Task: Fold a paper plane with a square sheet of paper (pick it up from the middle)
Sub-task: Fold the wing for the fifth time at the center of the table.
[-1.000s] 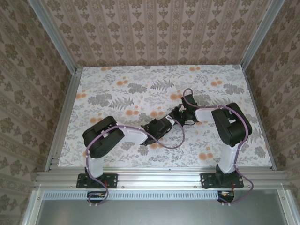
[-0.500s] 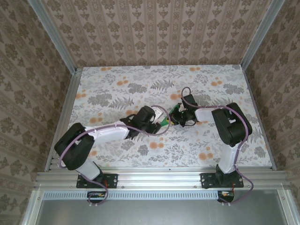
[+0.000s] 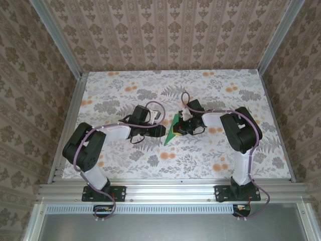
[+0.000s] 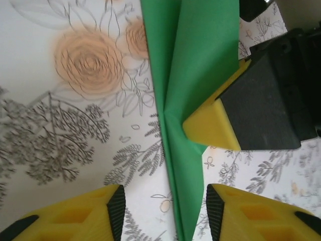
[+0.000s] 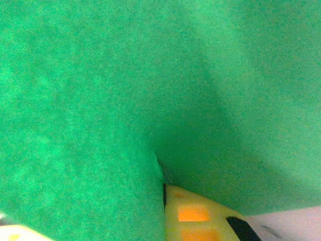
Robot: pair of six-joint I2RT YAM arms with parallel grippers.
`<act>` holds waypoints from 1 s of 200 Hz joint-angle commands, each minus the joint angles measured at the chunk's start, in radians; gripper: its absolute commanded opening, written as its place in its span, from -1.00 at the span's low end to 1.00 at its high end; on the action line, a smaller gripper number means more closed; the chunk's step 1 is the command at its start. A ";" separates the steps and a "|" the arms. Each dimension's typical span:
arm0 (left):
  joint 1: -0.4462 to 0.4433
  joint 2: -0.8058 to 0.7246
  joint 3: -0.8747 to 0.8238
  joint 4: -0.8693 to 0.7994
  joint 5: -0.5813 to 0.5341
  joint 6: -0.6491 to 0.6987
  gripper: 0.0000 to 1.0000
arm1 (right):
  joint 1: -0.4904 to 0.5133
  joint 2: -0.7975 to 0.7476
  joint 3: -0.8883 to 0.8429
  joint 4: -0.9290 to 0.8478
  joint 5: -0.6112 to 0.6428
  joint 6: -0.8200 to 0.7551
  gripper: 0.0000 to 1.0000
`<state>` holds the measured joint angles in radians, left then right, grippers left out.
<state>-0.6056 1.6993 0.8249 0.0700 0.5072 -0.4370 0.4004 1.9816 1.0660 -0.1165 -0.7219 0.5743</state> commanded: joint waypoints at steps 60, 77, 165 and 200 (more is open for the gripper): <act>-0.005 0.069 0.039 -0.034 0.117 -0.051 -0.39 | 0.008 0.043 0.058 -0.124 -0.041 -0.127 -0.86; -0.011 0.081 0.046 -0.050 0.127 -0.044 -0.41 | 0.008 0.049 0.061 -0.124 -0.040 -0.127 -0.85; -0.042 0.123 0.075 -0.085 0.105 -0.012 -0.59 | 0.009 0.073 0.064 -0.117 0.003 -0.085 -0.73; -0.045 0.125 0.078 -0.094 0.087 -0.010 -0.63 | 0.009 0.096 0.066 -0.133 0.058 -0.032 -0.70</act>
<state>-0.6422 1.8038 0.8761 0.0105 0.6056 -0.4747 0.4068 2.0193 1.1297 -0.2028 -0.7639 0.4942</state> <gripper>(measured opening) 0.193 0.146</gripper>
